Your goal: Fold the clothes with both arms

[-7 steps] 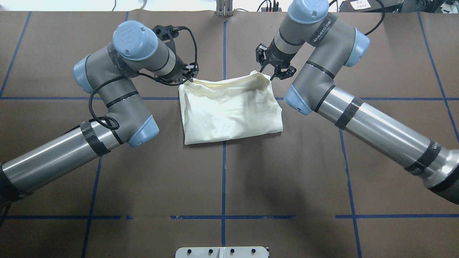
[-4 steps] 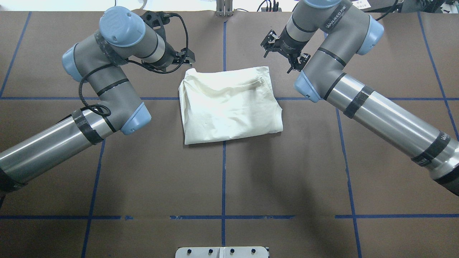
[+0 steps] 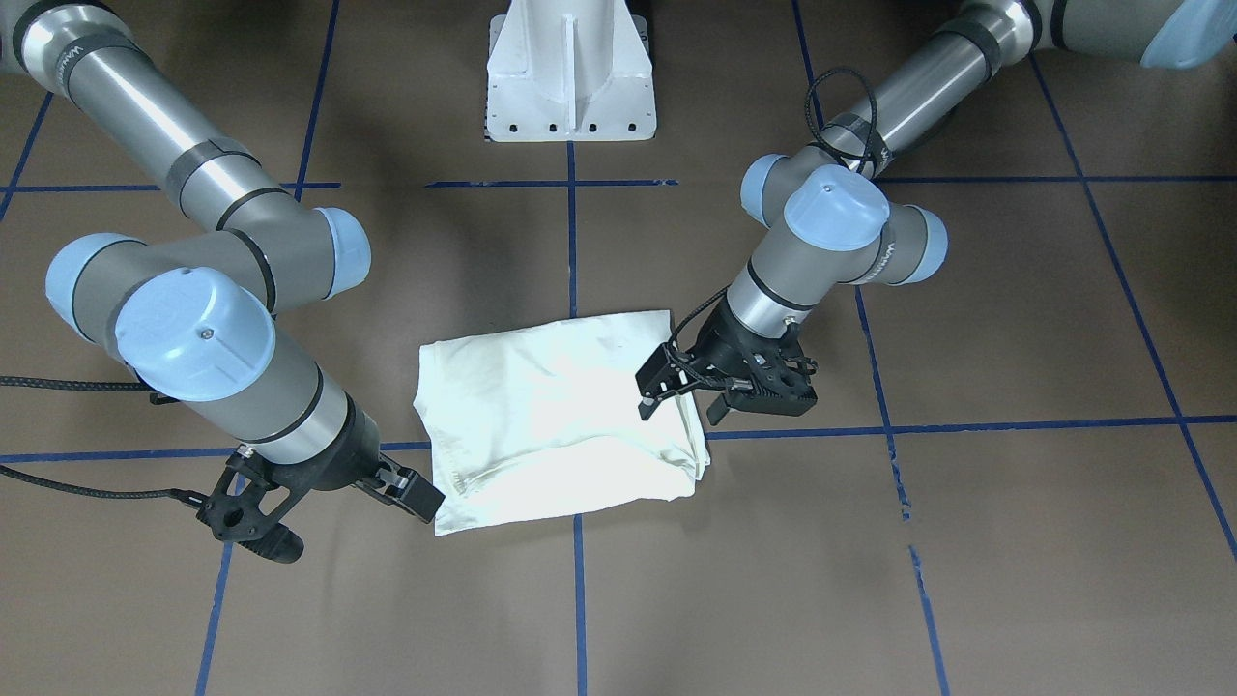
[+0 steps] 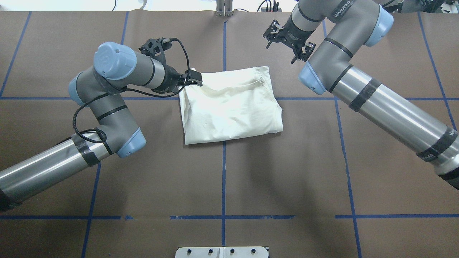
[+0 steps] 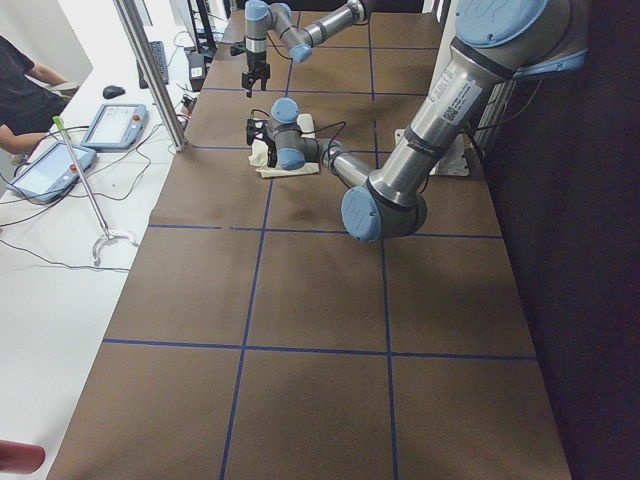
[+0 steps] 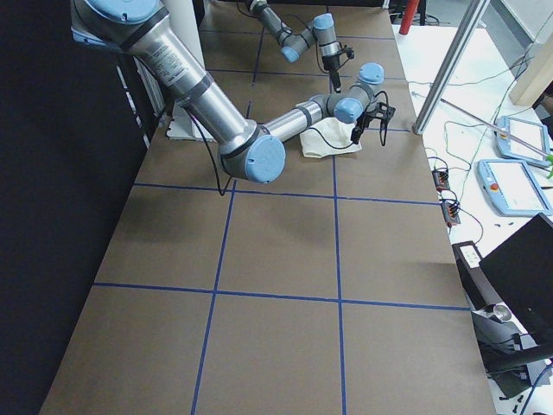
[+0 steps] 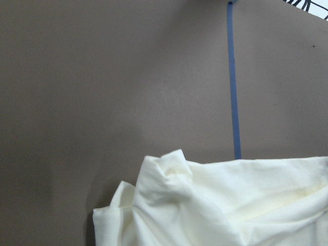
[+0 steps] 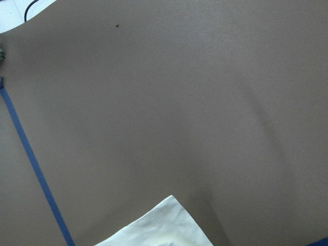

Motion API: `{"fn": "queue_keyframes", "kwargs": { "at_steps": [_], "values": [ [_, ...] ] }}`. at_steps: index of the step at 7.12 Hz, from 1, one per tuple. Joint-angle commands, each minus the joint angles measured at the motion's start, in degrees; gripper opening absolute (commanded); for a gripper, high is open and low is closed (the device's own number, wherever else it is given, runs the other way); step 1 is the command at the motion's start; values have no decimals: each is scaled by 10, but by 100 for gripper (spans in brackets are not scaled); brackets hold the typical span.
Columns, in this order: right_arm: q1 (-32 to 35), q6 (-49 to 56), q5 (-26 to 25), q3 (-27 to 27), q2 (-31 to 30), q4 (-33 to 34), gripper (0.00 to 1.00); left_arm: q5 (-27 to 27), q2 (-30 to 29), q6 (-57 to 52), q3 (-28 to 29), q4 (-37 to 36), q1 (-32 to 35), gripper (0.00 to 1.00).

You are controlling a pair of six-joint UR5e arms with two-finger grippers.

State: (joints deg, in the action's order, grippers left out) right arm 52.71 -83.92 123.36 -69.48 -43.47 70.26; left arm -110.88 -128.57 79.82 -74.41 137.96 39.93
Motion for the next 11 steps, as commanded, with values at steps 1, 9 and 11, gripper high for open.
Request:
{"fn": "queue_keyframes", "kwargs": {
  "at_steps": [1, 9, 11],
  "values": [
    [3, 2, -1, -9, 0, 1, 100, -31, 2, 28, 14, 35, -18, 100],
    [6, 2, -1, -15, -4, 1, 100, -79, 67, 84, -84, 42, -90, 100],
    [6, 2, 0, -16, -4, 1, 100, -79, 66, 119, -97, 56, -113, 100]
  ]
}}
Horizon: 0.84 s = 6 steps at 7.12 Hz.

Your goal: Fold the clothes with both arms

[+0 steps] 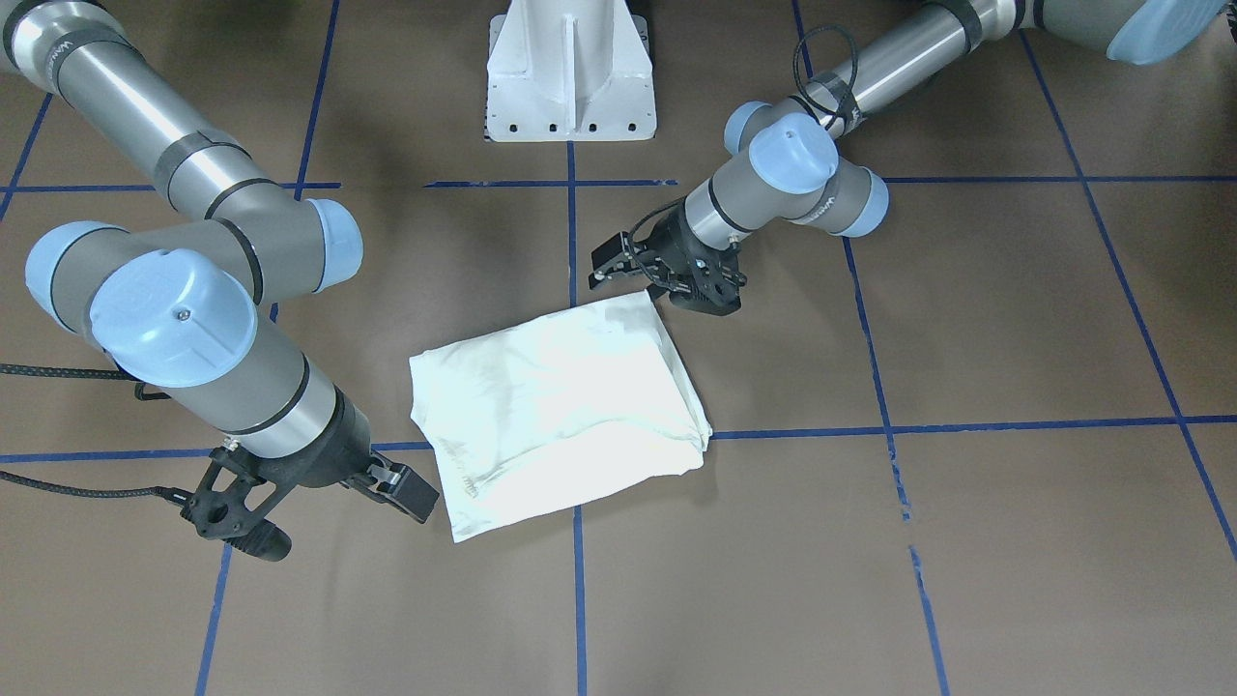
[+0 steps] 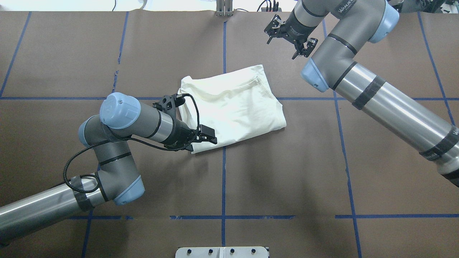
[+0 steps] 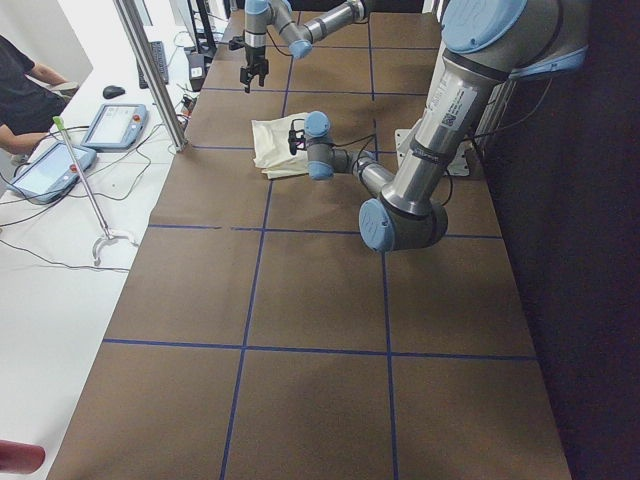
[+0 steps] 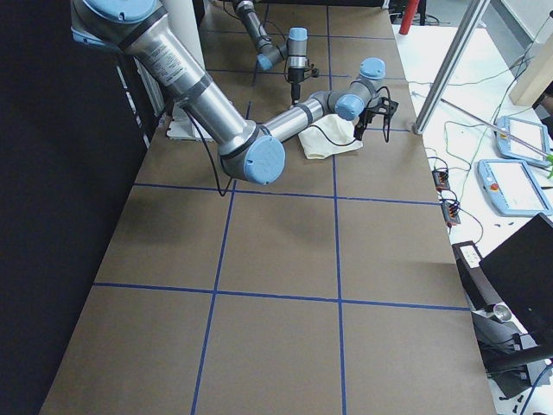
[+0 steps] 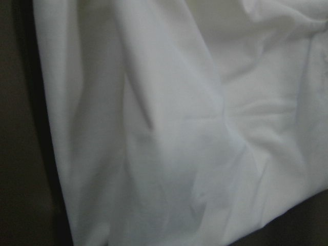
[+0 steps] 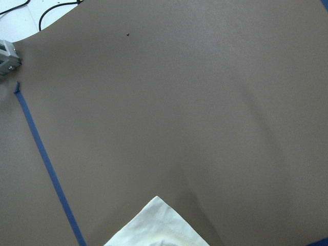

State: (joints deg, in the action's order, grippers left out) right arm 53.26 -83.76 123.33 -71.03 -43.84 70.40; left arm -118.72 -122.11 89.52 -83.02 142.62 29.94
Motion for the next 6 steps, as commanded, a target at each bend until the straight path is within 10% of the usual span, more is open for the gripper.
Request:
{"fn": "queue_keyframes", "kwargs": {
  "at_steps": [1, 6],
  "values": [
    [0, 0, 0, -9, -7, 0, 100, 0, 1, 42, -13, 21, -16, 100],
    [57, 180, 4, -113, -99, 97, 100, -42, 92, -153, -65, 6, 139, 100]
  ]
}}
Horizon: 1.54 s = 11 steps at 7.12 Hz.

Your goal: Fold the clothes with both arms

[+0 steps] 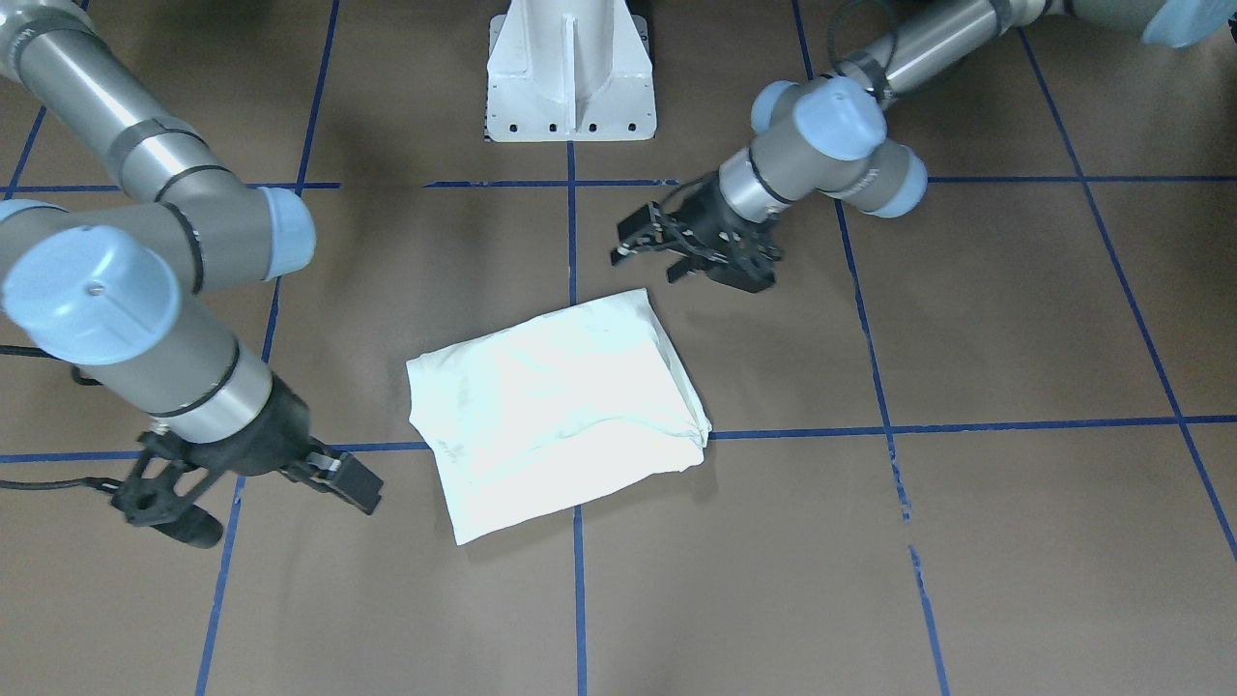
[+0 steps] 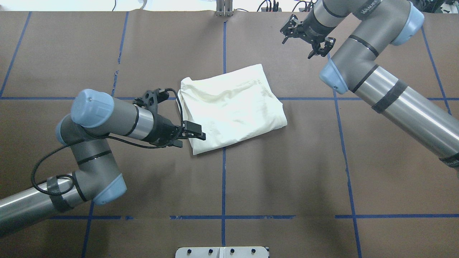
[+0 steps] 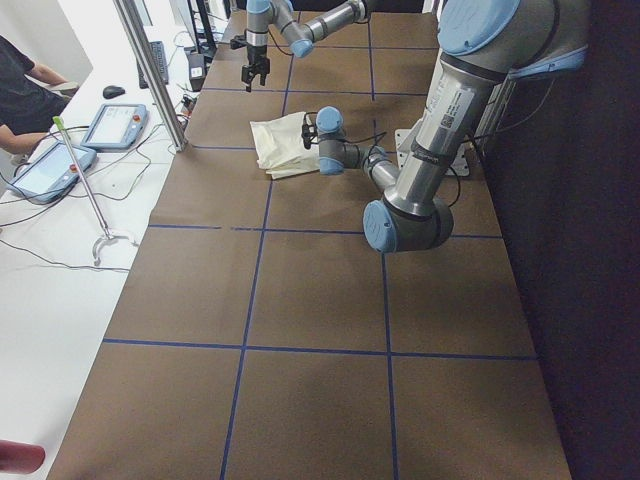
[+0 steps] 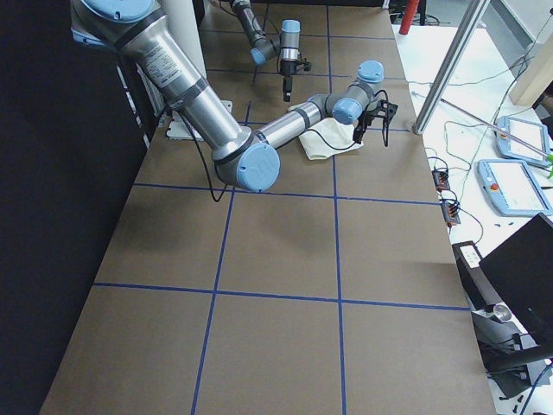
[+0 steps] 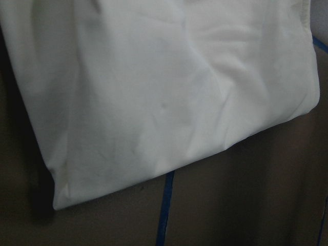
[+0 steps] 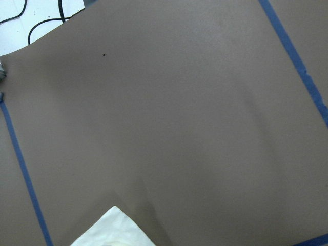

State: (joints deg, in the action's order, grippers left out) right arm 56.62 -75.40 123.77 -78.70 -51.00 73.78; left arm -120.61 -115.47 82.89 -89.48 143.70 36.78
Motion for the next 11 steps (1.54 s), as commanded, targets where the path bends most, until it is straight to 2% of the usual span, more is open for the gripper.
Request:
{"fn": "queue_keyframes", "kwargs": {
  "at_steps": [1, 2, 4, 5, 7, 9, 10, 11],
  "values": [
    [50, 208, -3, -70, -62, 120, 100, -39, 46, -190, 0, -48, 144, 100],
    [89, 320, 1, -92, -111, 138, 100, -45, 51, -310, 0, -117, 206, 100],
    [178, 548, 1, -85, -199, 141, 100, -45, 76, -475, -3, -210, 300, 100],
    [217, 622, 5, -84, -235, 141, 100, -46, 102, -560, -3, -221, 344, 100],
    [287, 745, 55, -81, -304, 145, 100, -44, 125, -772, -5, -329, 430, 100],
    [336, 810, 89, -84, -348, 154, 100, -46, 126, -944, -12, -456, 498, 100],
    [343, 804, 125, -83, -383, 153, 100, -48, 169, -963, -49, -464, 507, 100],
    [344, 803, 133, -94, -389, 135, 100, -47, 188, -964, -60, -440, 508, 100]
  ]
}}
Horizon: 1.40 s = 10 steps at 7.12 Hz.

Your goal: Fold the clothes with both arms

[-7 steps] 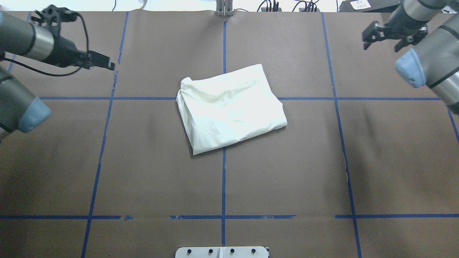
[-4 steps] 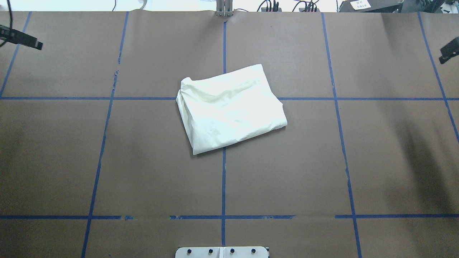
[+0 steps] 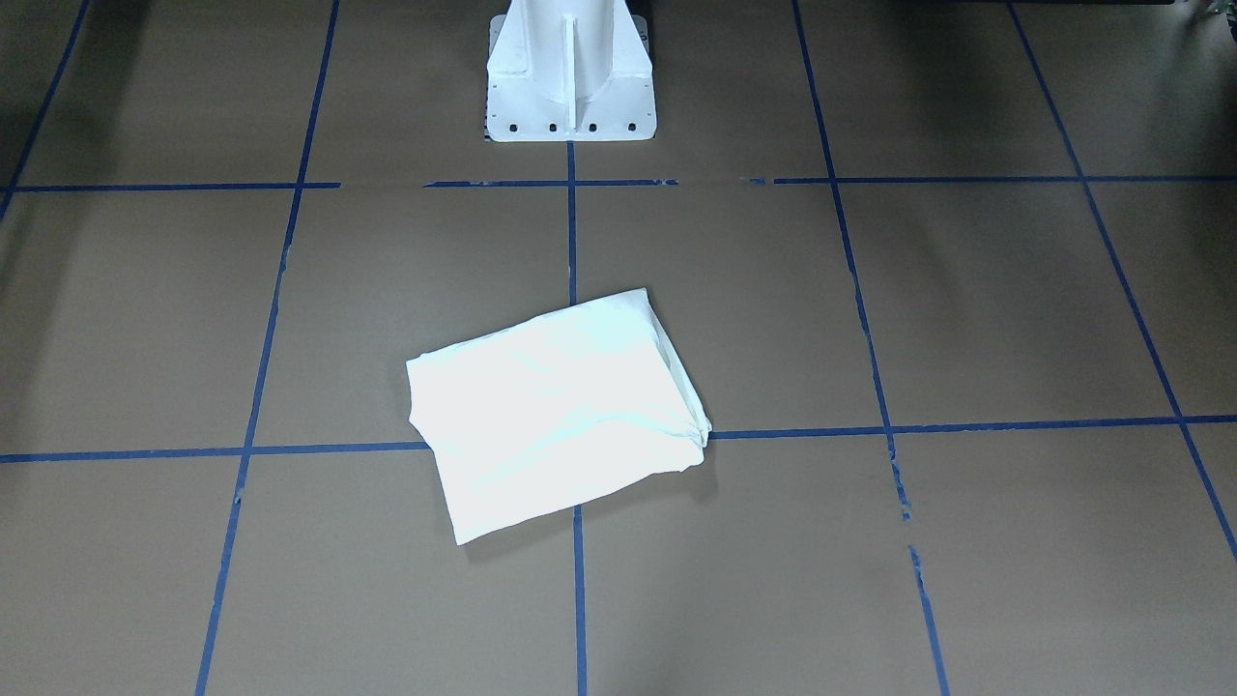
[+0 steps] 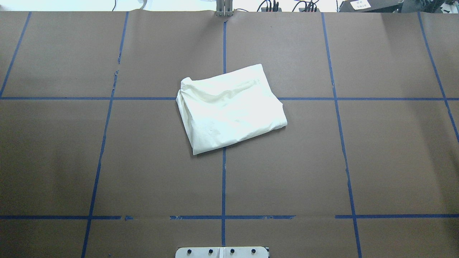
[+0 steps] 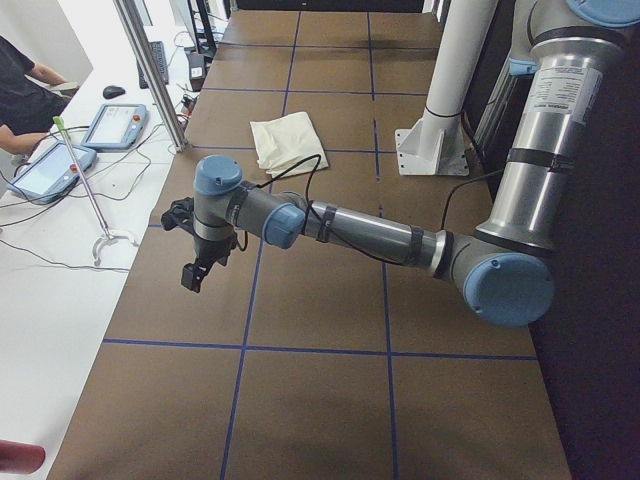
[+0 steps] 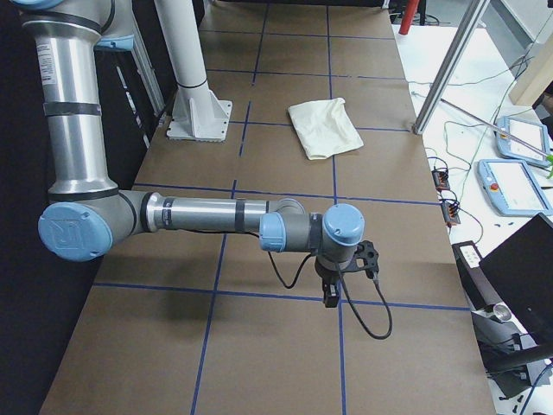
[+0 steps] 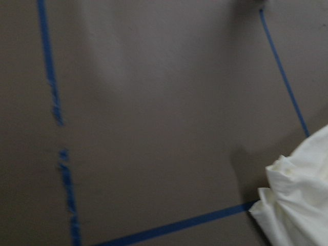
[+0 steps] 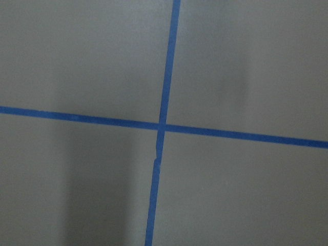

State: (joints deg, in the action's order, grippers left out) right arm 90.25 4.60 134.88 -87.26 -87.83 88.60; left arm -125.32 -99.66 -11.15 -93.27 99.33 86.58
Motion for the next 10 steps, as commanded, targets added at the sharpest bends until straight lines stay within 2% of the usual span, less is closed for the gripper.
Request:
{"fn": "queue_keyframes", "kwargs": {
  "at_steps": [1, 2, 3, 4, 5, 10],
  "values": [
    [8, 2, 21, -12, -20, -17, 100, 8, 34, -22, -19, 33, 10, 100],
    [13, 1, 23, -19, -27, -18, 100, 3, 68, -29, -12, 41, 9, 100],
    [13, 1, 28, -26, -37, -16, 100, 1, 66, -27, 17, 25, 11, 100],
    [13, 0, 47, -26, -43, -16, 100, -29, 67, -28, 43, -18, 12, 100],
    [13, 0, 47, -24, -44, -16, 100, -62, 67, -28, 38, -61, 13, 100],
    [13, -24, 42, -27, -45, -18, 100, -56, 66, -29, 32, -67, 28, 100]
  ]
}}
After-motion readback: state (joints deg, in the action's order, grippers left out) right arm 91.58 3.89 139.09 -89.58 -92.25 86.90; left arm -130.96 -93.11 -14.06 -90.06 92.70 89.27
